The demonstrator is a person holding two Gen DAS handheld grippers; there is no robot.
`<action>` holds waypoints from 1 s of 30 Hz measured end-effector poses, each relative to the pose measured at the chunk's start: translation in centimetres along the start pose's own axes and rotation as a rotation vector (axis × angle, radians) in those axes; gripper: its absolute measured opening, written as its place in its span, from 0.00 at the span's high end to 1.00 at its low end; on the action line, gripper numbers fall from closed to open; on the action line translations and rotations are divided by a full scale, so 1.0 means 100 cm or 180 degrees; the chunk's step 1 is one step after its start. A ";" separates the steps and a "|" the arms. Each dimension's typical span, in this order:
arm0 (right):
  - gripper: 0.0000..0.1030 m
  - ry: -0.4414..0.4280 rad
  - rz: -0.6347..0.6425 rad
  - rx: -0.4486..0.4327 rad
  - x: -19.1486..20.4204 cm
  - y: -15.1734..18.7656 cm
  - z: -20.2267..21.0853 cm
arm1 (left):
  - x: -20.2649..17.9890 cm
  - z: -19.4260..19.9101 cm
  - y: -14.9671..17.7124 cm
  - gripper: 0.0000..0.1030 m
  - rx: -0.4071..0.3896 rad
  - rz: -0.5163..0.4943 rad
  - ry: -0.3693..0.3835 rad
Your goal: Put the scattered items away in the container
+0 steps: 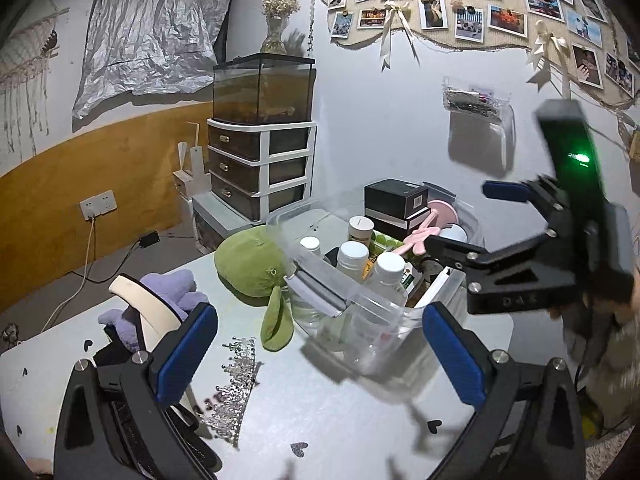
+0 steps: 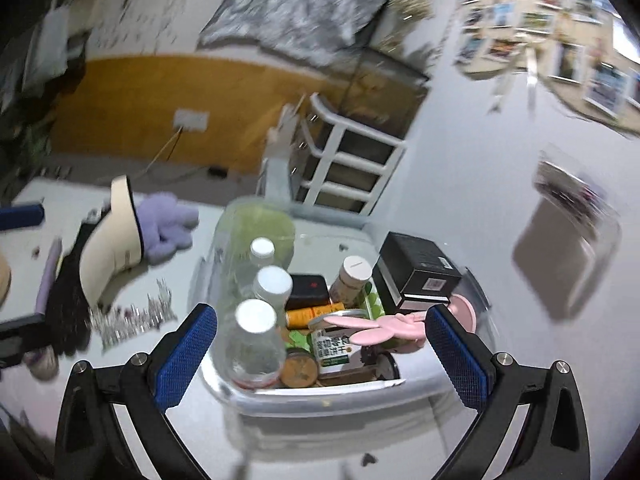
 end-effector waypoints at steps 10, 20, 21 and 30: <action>0.00 0.0037 -0.0709 -0.0245 0.012 0.027 0.031 | 0.006 0.003 0.008 0.00 -0.0016 -0.0027 -0.0030; 0.00 -0.0103 -0.0859 -0.0281 0.010 0.051 0.043 | 0.012 0.009 0.017 0.00 -0.0097 0.0050 -0.0087; 0.00 -0.0102 -0.0875 -0.0283 0.010 0.053 0.044 | 0.013 0.009 0.018 0.00 -0.0104 0.0058 -0.0099; 0.00 -0.0081 -0.1007 -0.0277 0.007 0.067 0.048 | 0.017 0.007 0.030 0.00 -0.0076 0.0086 -0.0198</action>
Point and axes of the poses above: each gripper's, at about its wrist camera, not at the fingertips, and z roughly against the way its jaws point, x to its left, y to its underside, the point moved 4 cm from there along -z, roughly the way its jaws point, and after that the axes turned 8 degrees about z, right-handed, at the moved point
